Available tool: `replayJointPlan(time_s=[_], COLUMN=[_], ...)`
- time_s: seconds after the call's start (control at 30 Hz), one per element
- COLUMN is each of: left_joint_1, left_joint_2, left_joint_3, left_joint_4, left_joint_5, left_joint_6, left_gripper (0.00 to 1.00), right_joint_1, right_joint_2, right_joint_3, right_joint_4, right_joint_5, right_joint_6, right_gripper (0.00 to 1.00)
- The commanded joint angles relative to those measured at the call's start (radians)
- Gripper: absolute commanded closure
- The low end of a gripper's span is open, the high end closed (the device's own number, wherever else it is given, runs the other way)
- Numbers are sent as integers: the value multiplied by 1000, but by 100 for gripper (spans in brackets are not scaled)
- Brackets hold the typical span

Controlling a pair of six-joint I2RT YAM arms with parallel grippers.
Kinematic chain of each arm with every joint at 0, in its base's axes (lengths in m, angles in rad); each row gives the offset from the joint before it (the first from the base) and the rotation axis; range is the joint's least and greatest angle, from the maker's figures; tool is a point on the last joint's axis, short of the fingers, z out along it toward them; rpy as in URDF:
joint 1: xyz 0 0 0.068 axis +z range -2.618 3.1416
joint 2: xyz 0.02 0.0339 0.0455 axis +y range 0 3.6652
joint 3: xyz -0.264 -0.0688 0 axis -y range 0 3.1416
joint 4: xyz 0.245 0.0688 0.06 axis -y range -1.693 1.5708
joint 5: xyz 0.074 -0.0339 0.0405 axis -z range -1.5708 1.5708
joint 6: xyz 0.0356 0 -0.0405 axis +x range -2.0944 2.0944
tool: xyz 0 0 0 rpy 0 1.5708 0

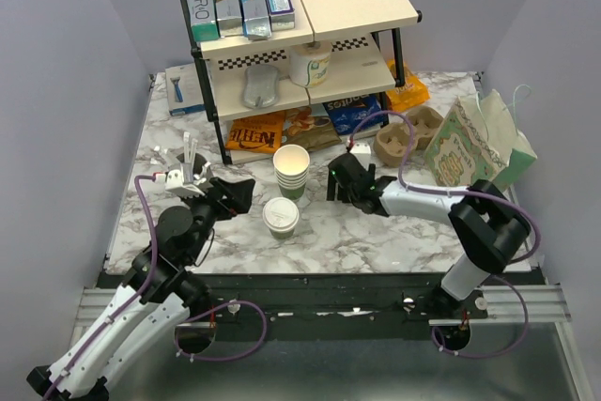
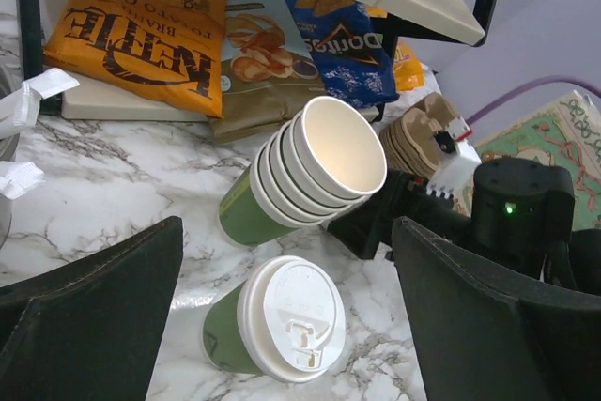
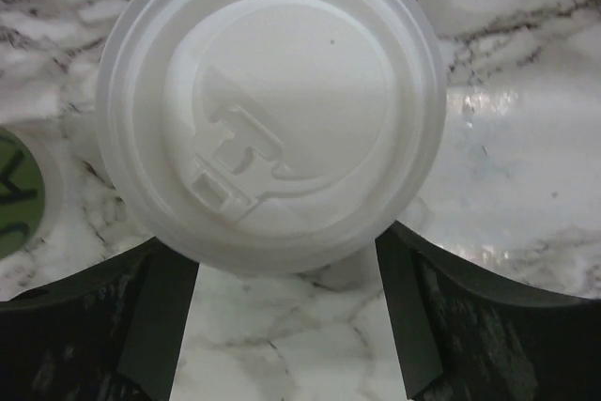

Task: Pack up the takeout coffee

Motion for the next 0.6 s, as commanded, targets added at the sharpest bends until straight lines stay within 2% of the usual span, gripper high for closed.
replayJointPlan(time_s=[0.0, 0.1, 0.23, 0.33, 0.47, 0.57], left_joint_1=[-1, -1, -1, -1, -1, -1], left_joint_2=[8, 18, 15, 23, 35, 38], left_joint_3=[54, 70, 70, 81, 116, 128], left_joint_4=[-37, -49, -45, -59, -82, -69], left_joint_5=[-28, -19, -19, -17, -29, -14], left_joint_6=[1, 12, 10, 12, 16, 32], left_gripper=[1, 1, 1, 1, 1, 1], right_joint_1=[-37, -40, -40, -39, -39, -40], right_joint_2=[85, 90, 13, -97, -298, -453], right_joint_3=[103, 105, 36, -52, -112, -124], right_joint_4=[85, 84, 34, -49, -149, -146], right_joint_5=[5, -23, -51, -81, -92, -23], right_joint_6=[-65, -76, -53, -32, -73, -148], right_gripper=[18, 16, 7, 3, 2, 2])
